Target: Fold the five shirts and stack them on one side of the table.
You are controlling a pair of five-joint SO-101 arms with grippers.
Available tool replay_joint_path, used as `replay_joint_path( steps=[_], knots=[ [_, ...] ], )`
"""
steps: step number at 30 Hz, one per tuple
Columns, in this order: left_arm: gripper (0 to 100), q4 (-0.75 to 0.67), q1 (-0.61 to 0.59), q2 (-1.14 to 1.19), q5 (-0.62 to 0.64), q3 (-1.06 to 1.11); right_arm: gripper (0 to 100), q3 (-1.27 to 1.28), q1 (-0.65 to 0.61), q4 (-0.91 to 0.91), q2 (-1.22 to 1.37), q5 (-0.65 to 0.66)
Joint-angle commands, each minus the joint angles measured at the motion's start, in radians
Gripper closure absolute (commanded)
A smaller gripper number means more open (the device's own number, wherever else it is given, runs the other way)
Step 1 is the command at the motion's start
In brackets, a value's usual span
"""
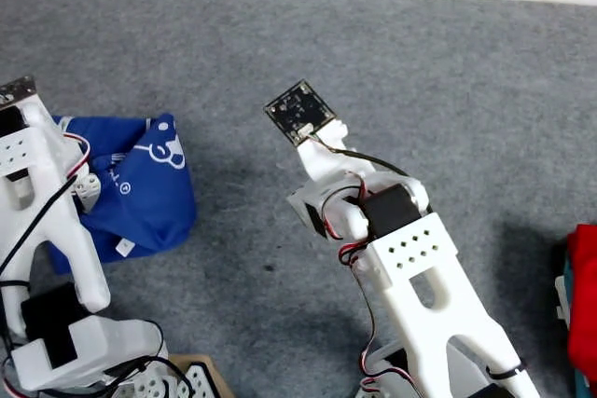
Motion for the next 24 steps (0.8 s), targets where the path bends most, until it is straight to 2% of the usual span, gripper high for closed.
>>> replay_joint_path(
  steps=[1, 7, 13, 17, 20, 24],
  knots=[
    [99, 0.040, -0.015, -0.051, 0.005, -0.045, 85.1, -0.002, -0.012, -0.013, -0.030, -0.005],
    [99, 0.095, -0.015, -0.051, 0.003, -0.107, 85.1, -0.002, -0.012, -0.012, -0.030, -0.005],
    [99, 0.092, -0.015, -0.051, 0.002, -0.111, 85.1, -0.002, -0.012, -0.012, -0.030, -0.003],
    [99, 0.094, -0.016, -0.051, -0.080, -0.113, 85.1, -0.002, -0.013, -0.012, -0.030, -0.003],
    [99, 0.094, -0.016, -0.051, -0.089, -0.107, 85.1, -0.002, -0.013, -0.012, -0.030, -0.003],
    [99, 0.089, -0.070, -0.051, -0.135, -0.102, 85.1, -0.002, -0.013, -0.012, -0.030, -0.003]
  ],
)
